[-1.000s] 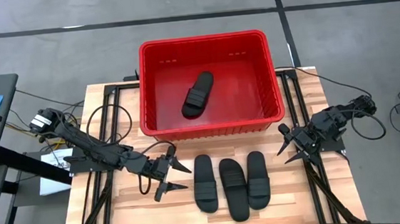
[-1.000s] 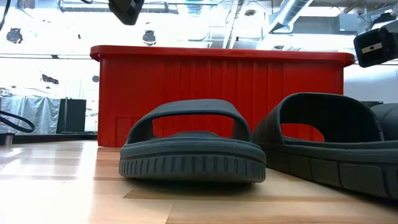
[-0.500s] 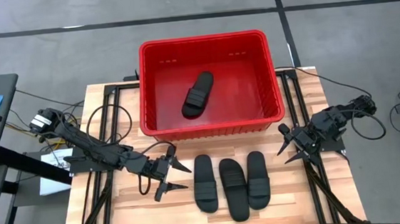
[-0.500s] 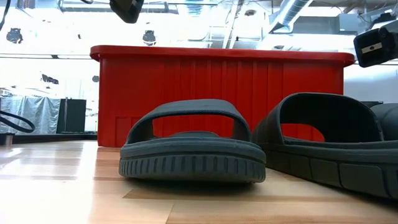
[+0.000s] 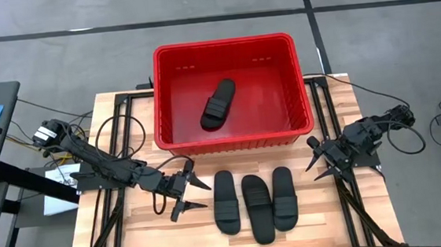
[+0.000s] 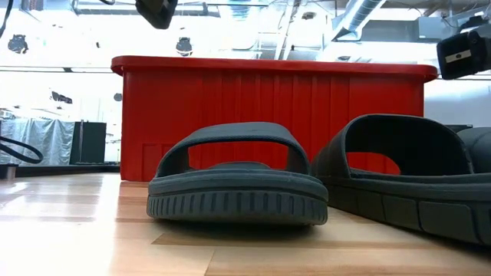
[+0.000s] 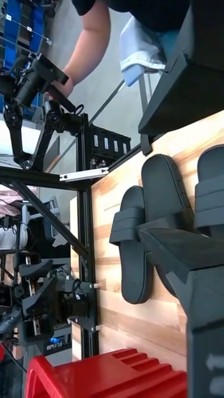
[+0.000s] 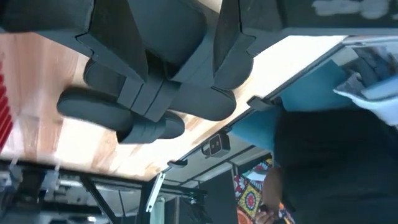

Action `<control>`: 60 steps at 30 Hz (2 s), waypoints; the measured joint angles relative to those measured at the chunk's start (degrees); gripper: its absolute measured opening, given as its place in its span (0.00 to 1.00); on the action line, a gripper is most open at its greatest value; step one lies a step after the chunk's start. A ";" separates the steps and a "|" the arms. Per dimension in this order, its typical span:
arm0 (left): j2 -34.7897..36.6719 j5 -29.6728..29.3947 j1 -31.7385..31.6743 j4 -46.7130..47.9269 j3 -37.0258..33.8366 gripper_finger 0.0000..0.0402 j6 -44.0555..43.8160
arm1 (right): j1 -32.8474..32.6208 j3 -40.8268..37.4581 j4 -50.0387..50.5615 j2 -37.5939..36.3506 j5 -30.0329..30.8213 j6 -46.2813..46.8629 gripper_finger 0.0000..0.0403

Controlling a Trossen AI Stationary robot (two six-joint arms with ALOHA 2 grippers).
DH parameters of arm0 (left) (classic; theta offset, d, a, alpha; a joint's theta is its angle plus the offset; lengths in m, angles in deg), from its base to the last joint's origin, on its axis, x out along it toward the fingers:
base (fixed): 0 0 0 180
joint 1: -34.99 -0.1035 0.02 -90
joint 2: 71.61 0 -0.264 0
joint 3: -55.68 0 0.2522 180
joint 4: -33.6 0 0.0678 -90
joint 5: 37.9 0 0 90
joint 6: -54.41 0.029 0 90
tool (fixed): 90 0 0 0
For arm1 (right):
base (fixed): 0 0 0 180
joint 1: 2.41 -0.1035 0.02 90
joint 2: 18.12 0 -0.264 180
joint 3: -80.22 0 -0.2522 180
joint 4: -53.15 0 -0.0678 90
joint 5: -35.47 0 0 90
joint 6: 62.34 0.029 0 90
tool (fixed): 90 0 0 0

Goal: Pick and place slides into bin
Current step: Put the black slipper into the red bin

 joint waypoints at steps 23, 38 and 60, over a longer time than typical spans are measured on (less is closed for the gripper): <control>0.02 -0.04 -0.35 1.05 0.02 0.62 -1.61 | 1.18 0.00 -23.21 0.11 2.36 -2.82 0.43; 0.02 -0.05 -0.35 1.33 0.02 0.62 -0.69 | -2.83 0.00 -46.26 6.04 1.06 2.68 0.43; 0.02 -0.11 -0.35 1.36 0.02 0.62 -0.48 | -8.05 -0.02 -49.57 19.66 3.33 5.04 0.43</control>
